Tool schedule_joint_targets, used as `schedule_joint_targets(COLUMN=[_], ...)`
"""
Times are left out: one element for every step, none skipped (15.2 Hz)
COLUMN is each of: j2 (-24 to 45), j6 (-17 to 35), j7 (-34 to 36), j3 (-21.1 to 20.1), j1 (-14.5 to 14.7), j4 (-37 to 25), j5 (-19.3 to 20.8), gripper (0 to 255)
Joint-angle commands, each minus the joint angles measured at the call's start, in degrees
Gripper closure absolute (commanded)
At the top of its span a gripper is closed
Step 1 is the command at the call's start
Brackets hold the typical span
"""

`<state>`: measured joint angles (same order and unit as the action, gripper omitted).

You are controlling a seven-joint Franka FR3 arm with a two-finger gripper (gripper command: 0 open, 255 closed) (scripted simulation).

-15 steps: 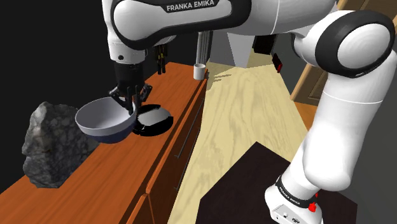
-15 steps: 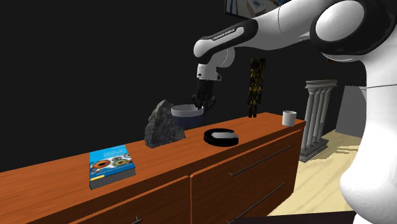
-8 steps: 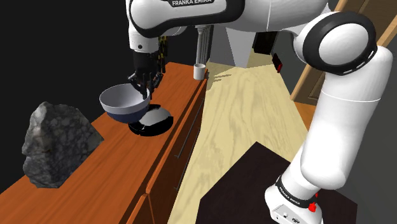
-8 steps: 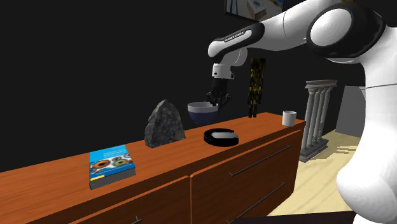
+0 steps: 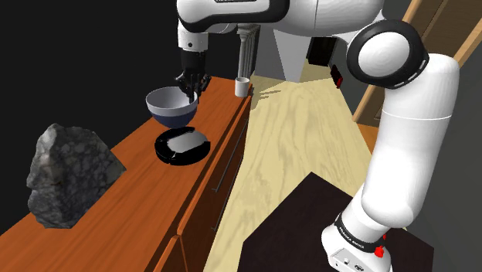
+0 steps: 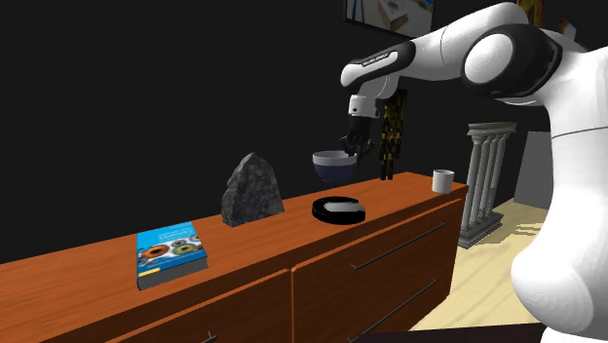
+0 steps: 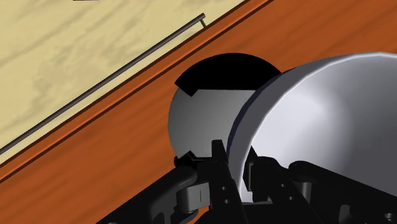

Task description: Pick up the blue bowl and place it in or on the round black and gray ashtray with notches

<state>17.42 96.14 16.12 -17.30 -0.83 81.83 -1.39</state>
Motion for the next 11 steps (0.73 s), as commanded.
schedule_joint_targets(j2=[1.8,1.8,1.7,1.6,1.6,1.6,1.6,1.5,1.6,1.6,1.6], j6=[-1.3,-1.4,-0.6,0.2,1.0,1.8,2.6,3.4,4.1,4.9,5.6], j7=[-2.1,-2.1,-2.2,-2.3,-2.3,-2.4,-2.4,-2.5,-2.6,-2.6,-2.7], j3=[0.8,0.8,0.8,0.9,0.9,0.9,0.9,0.9,0.9,0.9,1.0], j1=[-1.2,-1.2,-1.3,-1.3,-1.3,-1.4,-1.4,-1.4,-1.5,-1.5,-1.5], j4=[-2.9,-2.9,-2.0,-1.2,-0.3,0.5,1.3,2.1,2.8,3.6,4.3], j5=[0.3,0.3,0.3,0.3,0.3,0.3,0.3,0.3,0.2,0.3,0.3], gripper=[255,255,255,255,255,255,255,255,255,255,255])
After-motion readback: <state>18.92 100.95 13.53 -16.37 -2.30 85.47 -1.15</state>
